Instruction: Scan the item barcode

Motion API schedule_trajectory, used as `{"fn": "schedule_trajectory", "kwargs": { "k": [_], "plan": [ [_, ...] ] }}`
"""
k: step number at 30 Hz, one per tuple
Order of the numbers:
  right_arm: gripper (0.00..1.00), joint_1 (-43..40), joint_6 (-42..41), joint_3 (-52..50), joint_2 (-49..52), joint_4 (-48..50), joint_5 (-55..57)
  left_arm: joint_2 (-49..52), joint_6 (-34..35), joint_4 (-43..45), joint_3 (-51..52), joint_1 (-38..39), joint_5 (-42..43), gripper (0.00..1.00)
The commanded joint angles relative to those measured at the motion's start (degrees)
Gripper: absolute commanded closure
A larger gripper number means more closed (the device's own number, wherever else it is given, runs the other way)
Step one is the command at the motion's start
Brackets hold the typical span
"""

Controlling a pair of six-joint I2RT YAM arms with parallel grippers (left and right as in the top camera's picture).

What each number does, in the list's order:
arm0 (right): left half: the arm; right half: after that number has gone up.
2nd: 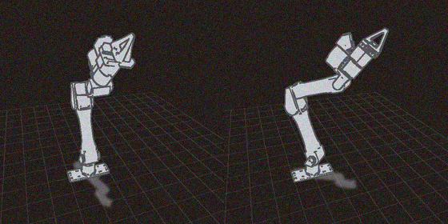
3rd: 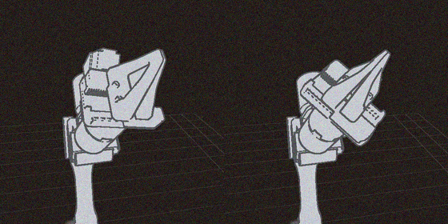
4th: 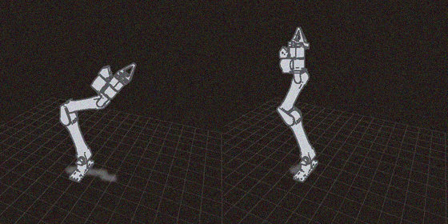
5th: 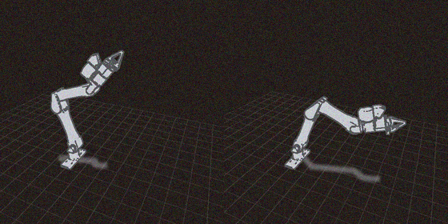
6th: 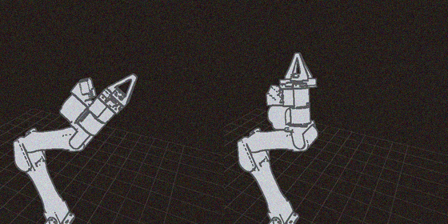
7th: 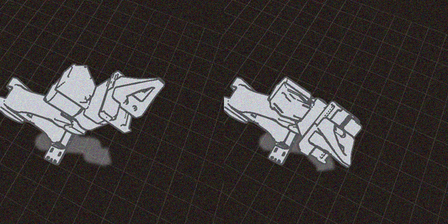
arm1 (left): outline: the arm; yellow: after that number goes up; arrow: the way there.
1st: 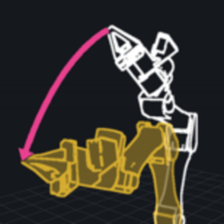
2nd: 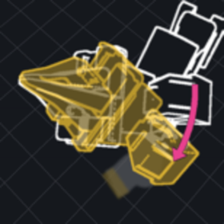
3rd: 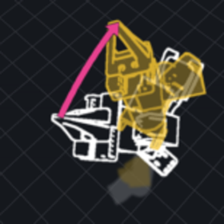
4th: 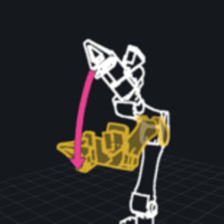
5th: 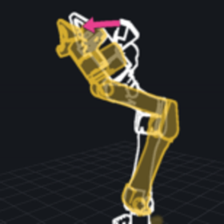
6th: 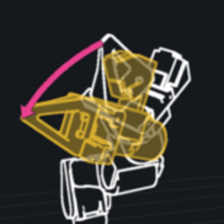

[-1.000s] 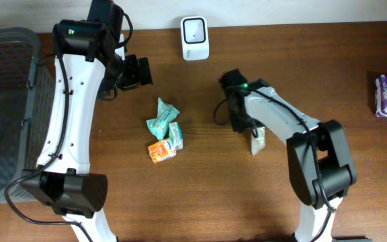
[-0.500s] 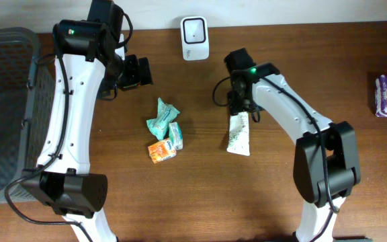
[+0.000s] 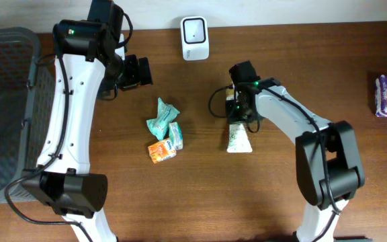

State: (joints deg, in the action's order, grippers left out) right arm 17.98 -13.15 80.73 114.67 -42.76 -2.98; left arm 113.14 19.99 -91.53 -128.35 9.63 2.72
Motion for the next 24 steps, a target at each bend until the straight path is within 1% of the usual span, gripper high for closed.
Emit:
{"fn": "schedule_trajectory", "kwargs": {
  "k": [1, 2, 4, 6, 7, 10, 13, 14, 15, 16, 19, 24],
  "plan": [
    [0.96, 0.00, 0.26, 4.87, 0.22, 0.17, -6.03, -0.11, 0.13, -0.11, -0.26, 0.09, -0.20, 0.01],
    [0.96, 0.00, 0.26, 6.95, 0.22, 0.28, -6.32, -0.11, 0.13, -0.09, -0.26, 0.09, -0.20, 0.01],
    [0.96, 0.00, 0.26, 12.81, 0.22, 3.54, -6.45, -0.11, 0.13, -0.11, -0.26, 0.11, -0.20, 0.01],
    [0.96, 0.00, 0.26, 15.85, 0.22, 13.49, -8.46, -0.11, 0.13, -0.09, -0.26, 0.09, -0.20, 0.01],
    [0.96, 0.02, 0.26, 15.87, 0.22, 20.59, -9.09, -0.11, 0.13, -0.09, -0.26, 0.09, -0.20, 0.01],
    [0.96, 0.07, 0.26, 15.82, 1.31, 35.50, -9.01, -0.11, 0.13, -0.09, -0.26, 0.04, -0.20, 0.01],
    [0.96, 0.07, 0.24, 15.82, 5.25, 46.38, -8.37, -0.11, 0.13, -0.09, -0.26, 0.04, -0.20, 0.01],
    [0.96, 0.07, 0.22, 15.82, 6.69, 48.68, -8.39, -0.11, 0.13, -0.09, -0.26, 0.04, -0.20, 0.01],
    [0.96, 0.07, -0.50, 15.82, 8.79, 52.00, -8.35, -0.11, 0.13, -0.09, -0.26, 0.04, -0.20, 0.01],
    [0.96, 0.04, -3.15, 15.82, 11.17, 55.06, -7.52, -0.11, 0.13, -0.09, -0.26, 0.04, -0.20, 0.01],
    [0.96, 0.04, -6.03, 15.85, 17.00, 62.16, -6.84, -0.11, 0.13, -0.09, -0.26, 0.04, -0.20, 0.01],
    [0.96, 0.00, -6.03, 16.15, 17.88, 62.25, -6.91, -0.11, 0.13, -0.09, -0.26, 0.04, -0.20, 0.01]
  ]
}}
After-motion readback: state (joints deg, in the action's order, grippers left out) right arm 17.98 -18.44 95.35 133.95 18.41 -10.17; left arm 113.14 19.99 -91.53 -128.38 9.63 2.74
